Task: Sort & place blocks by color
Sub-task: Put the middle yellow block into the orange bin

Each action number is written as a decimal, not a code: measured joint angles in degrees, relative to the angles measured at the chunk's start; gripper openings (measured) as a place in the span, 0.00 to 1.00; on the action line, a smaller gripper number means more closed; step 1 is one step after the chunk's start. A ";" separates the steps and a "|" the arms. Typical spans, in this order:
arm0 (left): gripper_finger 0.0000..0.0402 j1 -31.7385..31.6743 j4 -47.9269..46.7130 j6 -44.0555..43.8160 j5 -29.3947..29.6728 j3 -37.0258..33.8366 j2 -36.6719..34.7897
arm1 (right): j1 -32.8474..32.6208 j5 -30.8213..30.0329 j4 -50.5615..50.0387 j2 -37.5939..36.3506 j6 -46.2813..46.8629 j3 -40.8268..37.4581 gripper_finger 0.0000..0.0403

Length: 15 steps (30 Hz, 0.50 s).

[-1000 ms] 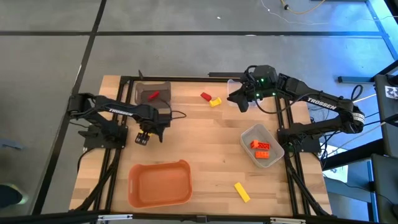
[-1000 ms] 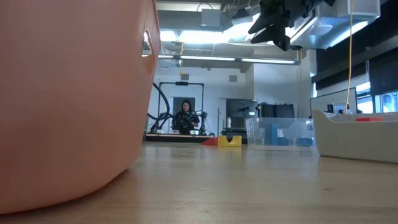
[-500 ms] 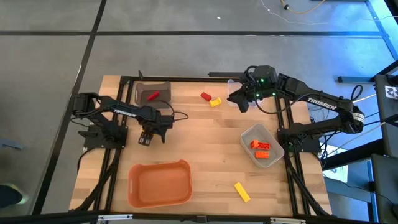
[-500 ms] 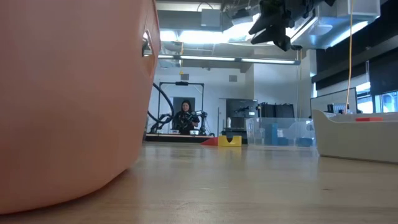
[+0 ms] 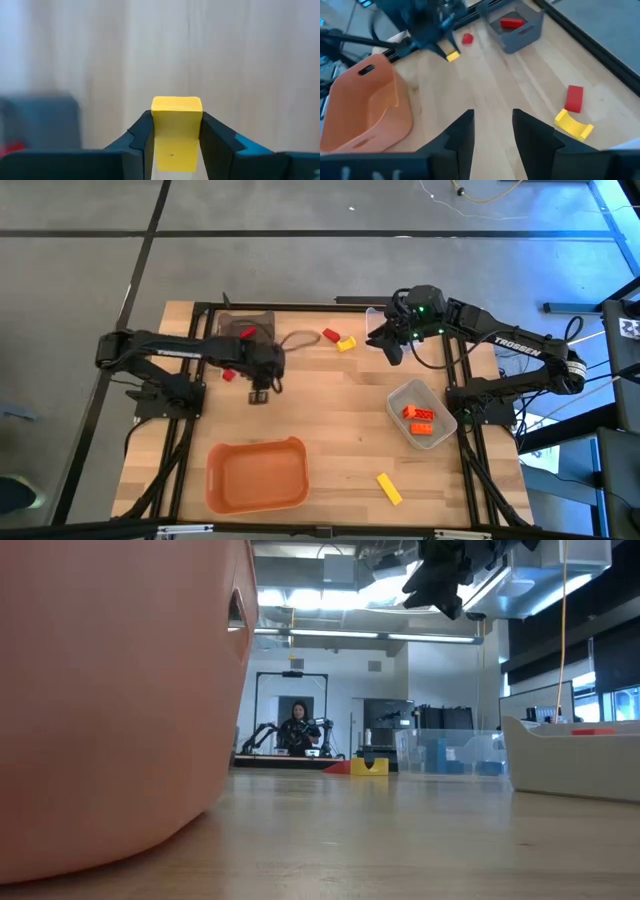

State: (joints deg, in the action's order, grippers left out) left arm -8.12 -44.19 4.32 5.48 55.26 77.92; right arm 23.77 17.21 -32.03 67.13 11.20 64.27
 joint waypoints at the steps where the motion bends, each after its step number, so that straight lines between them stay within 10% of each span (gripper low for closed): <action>1: 0.27 0.00 2.28 -1.70 0.25 1.55 -0.87 | 0.00 1.02 0.00 0.00 -0.75 0.00 0.33; 15: 0.27 -0.31 49.74 -24.53 3.27 5.64 -3.98 | -4.86 7.92 9.73 0.00 -1.42 0.00 0.33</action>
State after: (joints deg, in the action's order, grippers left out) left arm -8.43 5.55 -20.21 8.75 60.90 73.94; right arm 18.91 25.13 -22.30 67.13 9.78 64.27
